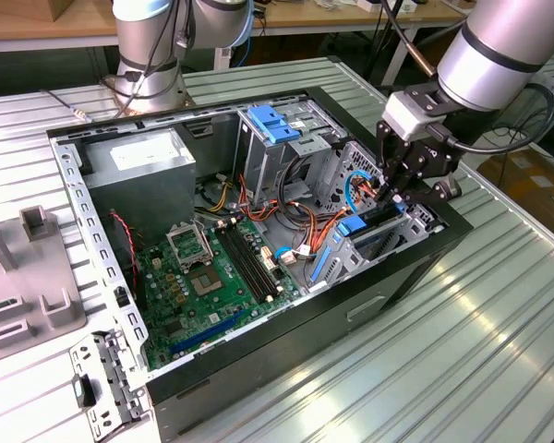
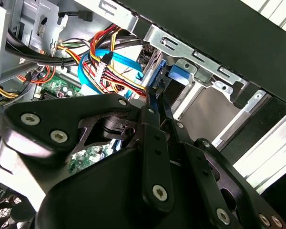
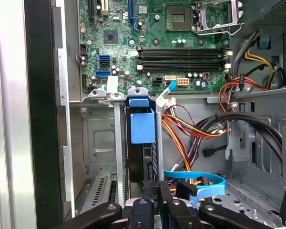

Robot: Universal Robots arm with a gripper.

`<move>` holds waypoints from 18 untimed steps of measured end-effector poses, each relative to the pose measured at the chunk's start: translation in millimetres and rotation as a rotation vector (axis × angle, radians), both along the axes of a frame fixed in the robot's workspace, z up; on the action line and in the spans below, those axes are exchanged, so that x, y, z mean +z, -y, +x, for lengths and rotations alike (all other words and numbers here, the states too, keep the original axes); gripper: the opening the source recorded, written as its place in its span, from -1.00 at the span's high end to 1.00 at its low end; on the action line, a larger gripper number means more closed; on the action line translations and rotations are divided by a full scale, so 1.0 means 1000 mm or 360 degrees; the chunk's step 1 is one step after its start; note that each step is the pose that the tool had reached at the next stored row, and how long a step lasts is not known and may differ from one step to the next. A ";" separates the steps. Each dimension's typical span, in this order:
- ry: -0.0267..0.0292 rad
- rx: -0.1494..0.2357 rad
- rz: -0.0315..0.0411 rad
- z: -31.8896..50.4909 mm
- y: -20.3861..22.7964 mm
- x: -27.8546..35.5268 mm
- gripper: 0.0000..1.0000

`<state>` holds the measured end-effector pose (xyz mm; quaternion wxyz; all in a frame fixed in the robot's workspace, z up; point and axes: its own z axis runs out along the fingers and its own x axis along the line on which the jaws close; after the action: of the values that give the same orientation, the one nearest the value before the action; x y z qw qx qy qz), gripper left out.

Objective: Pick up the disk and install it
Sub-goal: 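Insert the first disk wire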

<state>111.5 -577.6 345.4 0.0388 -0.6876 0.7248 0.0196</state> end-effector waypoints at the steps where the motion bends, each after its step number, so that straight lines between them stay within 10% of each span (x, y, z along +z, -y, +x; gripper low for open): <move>1: 0.00000 0.0000 0.0000 0.0000 0.0000 -0.0005 0.65; 15: 0.00001 0.0000 0.0000 -0.0017 0.0000 -0.0033 0.38; 18: 0.00000 0.0000 0.0000 -0.0017 0.0000 0.0076 0.38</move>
<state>109.8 -577.6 352.9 0.0388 -0.6876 0.7248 0.0196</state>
